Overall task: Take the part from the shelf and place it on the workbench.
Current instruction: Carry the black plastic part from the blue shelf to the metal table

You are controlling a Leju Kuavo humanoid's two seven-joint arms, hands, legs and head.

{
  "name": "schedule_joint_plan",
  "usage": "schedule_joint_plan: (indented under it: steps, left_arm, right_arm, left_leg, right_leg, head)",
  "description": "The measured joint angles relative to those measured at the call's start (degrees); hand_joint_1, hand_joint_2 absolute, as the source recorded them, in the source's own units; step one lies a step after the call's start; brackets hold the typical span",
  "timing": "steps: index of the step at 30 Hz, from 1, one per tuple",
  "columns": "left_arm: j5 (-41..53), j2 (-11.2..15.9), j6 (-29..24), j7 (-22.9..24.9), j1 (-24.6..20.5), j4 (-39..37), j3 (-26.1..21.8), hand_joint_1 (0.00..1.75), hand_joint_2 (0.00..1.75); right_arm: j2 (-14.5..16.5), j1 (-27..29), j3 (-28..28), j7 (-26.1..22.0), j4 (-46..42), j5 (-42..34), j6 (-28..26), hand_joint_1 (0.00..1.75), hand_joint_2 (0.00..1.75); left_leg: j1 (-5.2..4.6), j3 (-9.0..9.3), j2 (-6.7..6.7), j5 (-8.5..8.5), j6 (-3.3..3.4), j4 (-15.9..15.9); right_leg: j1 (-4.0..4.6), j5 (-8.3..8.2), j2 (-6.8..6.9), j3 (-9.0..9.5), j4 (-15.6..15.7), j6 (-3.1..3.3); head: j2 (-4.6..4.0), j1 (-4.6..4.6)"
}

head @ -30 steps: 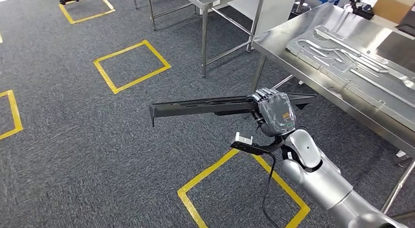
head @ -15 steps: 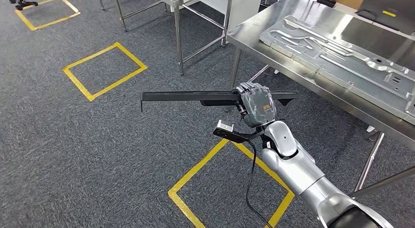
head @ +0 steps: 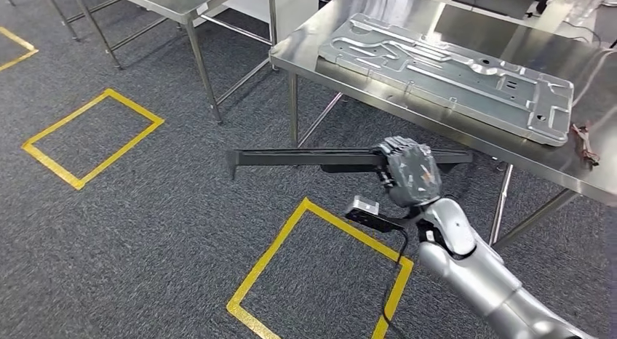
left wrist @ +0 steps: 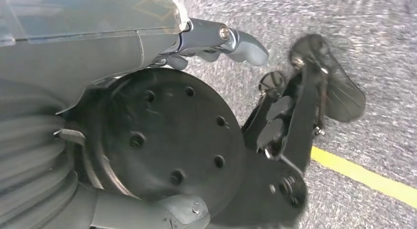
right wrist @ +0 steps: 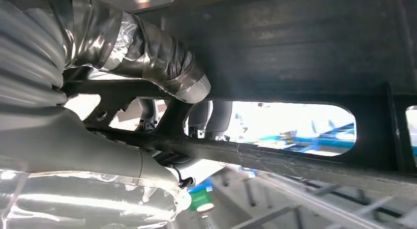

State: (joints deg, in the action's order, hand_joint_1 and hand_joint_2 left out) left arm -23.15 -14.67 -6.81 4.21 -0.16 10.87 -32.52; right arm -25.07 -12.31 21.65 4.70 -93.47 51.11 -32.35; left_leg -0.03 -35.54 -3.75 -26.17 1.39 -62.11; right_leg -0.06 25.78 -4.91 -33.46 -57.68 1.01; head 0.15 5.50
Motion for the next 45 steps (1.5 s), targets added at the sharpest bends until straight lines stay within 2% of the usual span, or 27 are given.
schedule_joint_plan:
  steps: [2, 4, 6, 8, 9, 11, 12, 15, 17, 19, 20, 22, 24, 25, 26, 27, 28, 30, 31, 32, 35, 37, 39, 41, 42, 43, 45]
  left_arm:
    - [-0.2, 0.0, 0.1, -0.4, 0.2, -0.1, 0.0, 0.0, 1.75]
    - [-0.3, -0.2, 0.2, -0.6, 0.1, -0.1, 0.0, 0.0, 1.75]
    - [-0.2, -0.4, 0.3, -0.6, 0.0, -0.1, 0.0, 0.0, 1.75]
    - [-0.2, -0.5, 0.2, -0.6, 0.1, -0.1, 0.0, 0.0, 1.75]
    - [-0.2, -0.5, 0.2, -0.6, 0.2, -0.1, 0.0, 0.0, 1.75]
    - [-0.2, -0.5, 0.0, -0.7, 0.3, -0.1, 0.0, 0.0, 1.75]
    - [-0.2, -0.6, -0.1, -0.7, 0.3, -0.1, 0.0, 0.0, 1.75]
    - [-0.2, -0.7, -0.7, -0.9, 0.4, -0.1, 0.0, 0.0, 1.75]
    - [-0.1, -0.7, -1.0, -1.0, 0.5, -0.1, 0.0, 0.0, 1.75]
    - [-0.1, -0.7, -1.1, -1.1, 0.5, -0.1, 0.0, 0.0, 1.75]
    - [-0.1, -0.7, -1.2, -1.1, 0.5, -0.1, 0.0, 0.0, 1.75]
    - [-0.2, -0.7, -1.2, -1.2, 0.5, -0.1, 0.0, 0.0, 1.75]
    - [-0.2, -0.7, -1.3, -1.3, 0.2, -0.1, 0.0, 0.0, 1.75]
    - [-0.3, -0.7, -1.3, -1.3, 0.0, -0.1, 0.0, 0.0, 1.75]
    - [-0.3, -0.7, -1.3, -1.3, -0.1, -0.1, 0.0, 0.0, 1.75]
    - [-0.3, -0.7, -1.3, -1.2, -0.2, -0.1, 0.0, 0.0, 1.75]
    - [-0.3, -0.7, -1.4, -1.2, -0.2, -0.1, 0.0, 0.0, 1.75]
    - [-0.2, -0.7, -1.7, -1.2, -0.2, -0.1, 0.0, 0.0, 1.75]
    - [-0.2, -0.7, -1.8, -1.1, -0.1, -0.1, 0.0, 0.0, 1.75]
    - [-0.2, -0.7, -1.8, -1.1, -0.1, -0.1, 0.0, 0.0, 1.75]
    - [-0.2, -0.8, -1.8, -1.0, -0.3, -0.1, 0.0, 0.0, 1.75]
    - [-0.1, -0.9, -1.8, -0.8, -0.2, -0.1, 0.0, 0.0, 1.75]
    - [-0.1, -0.9, -1.8, -0.6, -0.1, -0.1, 0.0, 0.0, 1.75]
    - [-0.1, -0.9, -1.8, -0.4, -0.1, -0.1, 0.0, 0.0, 1.75]
    - [-0.1, -0.9, -1.8, -0.3, -0.1, -0.1, 0.0, 0.0, 1.75]
    - [0.0, -0.9, -1.9, -0.3, 0.0, -0.1, 0.0, 0.0, 1.75]
    - [0.0, -0.9, -1.9, -0.1, 0.0, -0.1, 0.0, 0.0, 1.75]
  right_arm:
    - [-3.4, 3.9, -2.6, -0.3, -4.3, -1.7, 0.1, 1.75, 1.75]
    - [-6.2, 7.3, -4.6, -0.5, -7.8, -2.4, 0.3, 1.75, 1.75]
    - [-8.3, 9.5, -6.1, -0.6, -10.4, -2.5, 0.6, 1.75, 1.75]
    - [-9.6, 10.7, -7.1, -0.7, -12.1, -2.6, 0.9, 1.75, 1.75]
    - [-10.1, 11.2, -7.5, -0.6, -12.8, -2.6, 1.1, 1.75, 1.75]
    - [-10.8, 12.4, -8.2, -0.5, -13.7, -2.8, 1.6, 1.75, 1.75]
    - [-11.1, 12.8, -8.4, -0.5, -14.0, -2.9, 1.8, 1.75, 1.75]
    - [-11.8, 13.3, -9.2, -0.6, -14.8, -3.0, 2.3, 1.75, 1.75]
    - [-12.1, 13.4, -9.5, -0.6, -15.2, -3.0, 2.5, 1.75, 1.75]
    - [-12.3, 13.6, -9.7, -0.6, -15.4, -3.0, 2.7, 1.75, 1.75]
    - [-12.4, 13.7, -9.8, -0.6, -15.5, -3.0, 2.7, 1.75, 1.75]
    - [-12.6, 13.6, -9.9, -0.7, -15.7, -3.0, 2.9, 1.75, 1.75]
    - [-12.7, 13.4, -9.9, -0.8, -15.8, -3.0, 3.1, 1.75, 1.75]
    - [-12.7, 13.3, -9.8, -0.8, -15.8, -2.9, 3.2, 1.75, 1.75]
    - [-12.6, 13.3, -9.6, -0.8, -15.7, -2.8, 3.3, 1.75, 1.75]
    - [-12.6, 13.3, -9.4, -0.8, -15.7, -2.6, 3.3, 1.75, 1.75]
    - [-12.5, 13.3, -9.3, -0.8, -15.6, -2.2, 3.2, 1.75, 1.75]
    - [-12.3, 13.3, -9.0, -0.9, -15.4, -1.2, 3.1, 1.75, 1.75]
    - [-12.1, 13.2, -8.9, -0.9, -15.3, -0.7, 3.0, 1.75, 1.75]
    - [-12.0, 13.2, -8.8, -0.9, -15.2, -0.4, 3.0, 1.75, 1.75]
    - [-11.8, 12.7, -8.6, -0.8, -14.8, 0.1, 3.0, 1.75, 1.75]
    - [-11.7, 11.5, -8.3, -0.8, -14.4, 0.4, 3.2, 1.75, 1.75]
    - [-11.4, 9.4, -7.6, -0.6, -13.6, 0.5, 4.0, 1.75, 1.75]
    - [-10.8, 7.0, -6.6, -0.4, -12.1, 0.6, 5.0, 1.75, 1.75]
    - [-10.5, 5.8, -6.0, -0.2, -11.2, 0.7, 5.4, 1.75, 1.75]
    - [-10.3, 4.6, -5.4, -0.1, -10.4, 0.7, 5.7, 1.75, 1.75]
    - [-9.7, 1.5, -3.9, 0.1, -8.7, 0.7, 6.1, 1.75, 1.75]
  left_leg:
    - [0.05, 1.33, -1.6, 0.39, 0.32, 2.9]
    - [0.02, 1.84, -0.15, 0.33, 0.66, 3.6]
    - [0.18, 2.57, 1.62, 0.56, 1.18, 4.6]
    - [0.18, 3.02, 3.35, 0.62, 1.53, 5.2]
    - [0.15, 3.06, 4.2, 0.52, 1.58, 5.2]
    - [0.16, 3.14, 5.76, 0.23, 1.49, 5.1]
    - [0.22, 3.23, 6.54, 0.05, 1.35, 5.1]
    - [0.25, 3.67, 8.42, -0.62, 0.56, 4.7]
    - [-0.01, 4.01, 9.24, -1.08, -0.18, 4.5]
    - [-0.1, 4.44, 10.18, -1.38, -0.95, 4.6]
    - [0.03, 4.58, 10.13, -1.65, -1.34, 4.5]
    - [0.24, 3.62, 8.0, -3.68, -1.85, 1.7]
    - [0.34, 0.05, 5.05, -7.67, -1.89, -5.9]
    - [0.3, -1.92, 4.46, -9.22, -1.8, -9.8]
    - [0.25, -3.34, 4.21, -9.83, -1.65, -12.4]
    - [0.19, -3.65, 4.16, -9.08, -1.39, -12.6]
    - [0.12, -2.87, 4.09, -7.26, -1.02, -10.6]
    - [-0.17, 0.48, 3.38, -2.84, 0.09, -2.8]
    - [-0.29, 1.85, 3.0, -1.5, 0.55, 0.5]
    - [-0.43, 2.67, 2.71, -0.89, 0.88, 2.5]
    - [-0.51, 3.21, 2.84, -0.53, 1.34, 4.0]
    - [-0.24, 3.74, 3.24, 0.04, 1.81, 5.1]
    - [-0.13, 3.97, 3.75, 0.27, 2.04, 5.6]
    - [-0.11, 3.91, 4.19, 0.18, 1.97, 5.6]
    - [-0.05, 3.9, 4.37, 0.09, 1.85, 5.5]
    - [0.03, 3.92, 4.48, -0.04, 1.66, 5.3]
    - [0.21, 3.94, 4.68, -0.44, 1.1, 4.8]
  right_leg:
    - [-0.31, 0.18, -1.45, -0.41, -0.3, -0.68]
    - [-0.7, 0.16, -2.88, -0.69, -0.3, -1.45]
    - [-0.56, 1.38, -1.13, -1.46, -1.9, -2.0]
    - [-0.47, 4.51, 2.56, -4.31, -7.6, -2.51]
    - [-0.65, 6.14, 3.62, -6.3, -11.3, -2.81]
    - [-1.23, 6.94, 4.46, -8.66, -15.6, -3.38]
    - [-1.54, 5.76, 4.76, -8.2, -14.6, -3.68]
    - [-1.93, 0.52, 7.69, -2.19, -3.1, -4.35]
    - [-1.61, -0.15, 8.68, -0.54, 0.2, -3.89]
    - [-1.35, -0.1, 7.38, -0.7, 0.1, -2.94]
    - [-1.42, -0.13, 6.81, -0.63, 0.2, -2.52]
    - [-1.6, -0.3, 5.65, -0.37, 0.4, -1.61]
    - [-1.46, -0.28, 4.59, -0.32, 0.4, -0.95]
    - [-1.24, -0.23, 3.98, -0.34, 0.4, -0.78]
    - [-0.99, -0.17, 3.34, -0.33, 0.3, -0.64]
    - [-0.76, -0.1, 2.74, -0.26, 0.2, -0.53]
    - [-0.55, -0.02, 2.14, -0.13, 0.1, -0.42]
    - [-0.24, 0.23, 1.19, 0.19, 0.0, -0.31]
    - [-0.11, 0.33, 0.8, 0.24, -0.1, -0.42]
    - [-0.13, 0.41, 0.56, 0.18, -0.2, -0.65]
    - [-0.44, 0.52, 0.41, 0.01, -0.2, -1.69]
    - [-0.41, 1.82, 1.79, -0.71, -1.9, -2.23]
    - [-0.62, 4.97, 3.63, -3.61, -7.8, -2.77]
    - [-1.19, 7.14, 4.32, -6.93, -14.1, -3.35]
    - [-1.5, 6.7, 4.48, -7.47, -14.8, -3.63]
    - [-1.8, 5.27, 4.63, -6.95, -13.5, -3.91]
    - [-2.32, 1.4, 5.12, -3.5, -6.3, -4.39]
  head:
    - [0.0, -0.01]
    - [0.0, -0.01]
    - [0.0, 0.02]
    - [0.0, 0.05]
    - [0.0, 0.04]
    - [0.0, 0.05]
    - [0.0, 0.05]
    - [0.0, 0.05]
    - [0.0, 0.04]
    - [0.0, 0.03]
    - [0.0, 0.03]
    - [0.0, 0.02]
    - [0.0, 0.01]
    - [0.0, 0.02]
    - [0.0, 0.01]
    - [0.0, 0.01]
    - [0.0, 0.01]
    - [0.0, 0.01]
    - [0.0, 0.01]
    - [0.0, 0.02]
    - [0.0, 0.02]
    - [0.0, 0.03]
    - [0.0, 0.04]
    - [0.0, 0.04]
    - [0.0, 0.04]
    - [0.0, 0.04]
    - [0.0, 0.04]
